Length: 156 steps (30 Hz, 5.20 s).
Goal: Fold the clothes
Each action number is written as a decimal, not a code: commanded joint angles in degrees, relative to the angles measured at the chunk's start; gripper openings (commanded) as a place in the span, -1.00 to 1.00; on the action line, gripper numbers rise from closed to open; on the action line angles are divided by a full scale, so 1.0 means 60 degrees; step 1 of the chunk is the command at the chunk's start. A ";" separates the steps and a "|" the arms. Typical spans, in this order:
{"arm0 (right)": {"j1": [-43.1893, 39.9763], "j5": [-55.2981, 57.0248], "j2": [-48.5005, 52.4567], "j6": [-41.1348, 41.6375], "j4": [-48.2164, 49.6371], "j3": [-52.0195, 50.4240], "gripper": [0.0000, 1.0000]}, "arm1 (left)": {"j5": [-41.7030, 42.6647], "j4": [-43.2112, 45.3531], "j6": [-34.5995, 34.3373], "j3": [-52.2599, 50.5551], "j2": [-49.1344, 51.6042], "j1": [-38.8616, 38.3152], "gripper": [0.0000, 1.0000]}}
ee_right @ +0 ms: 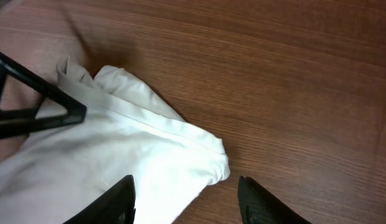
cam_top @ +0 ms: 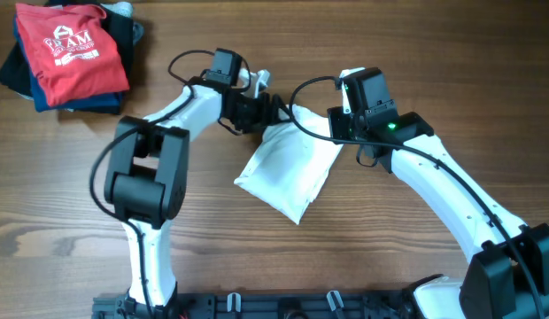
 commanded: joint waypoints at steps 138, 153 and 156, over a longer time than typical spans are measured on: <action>-0.3843 -0.3464 -1.4808 -0.2142 0.5158 -1.0367 1.00 | -0.6240 -0.3045 0.1512 -0.3927 -1.2203 0.2958 0.99; -0.3843 -0.3464 -1.4746 -0.2138 0.5158 -1.0364 0.99 | -0.6240 -0.3045 0.1512 -0.3927 -1.2203 0.2958 1.00; -0.3843 -0.3464 -1.4746 -0.2138 0.5158 -1.0364 1.00 | -0.6240 -0.3045 0.1512 -0.3927 -1.2203 0.2958 1.00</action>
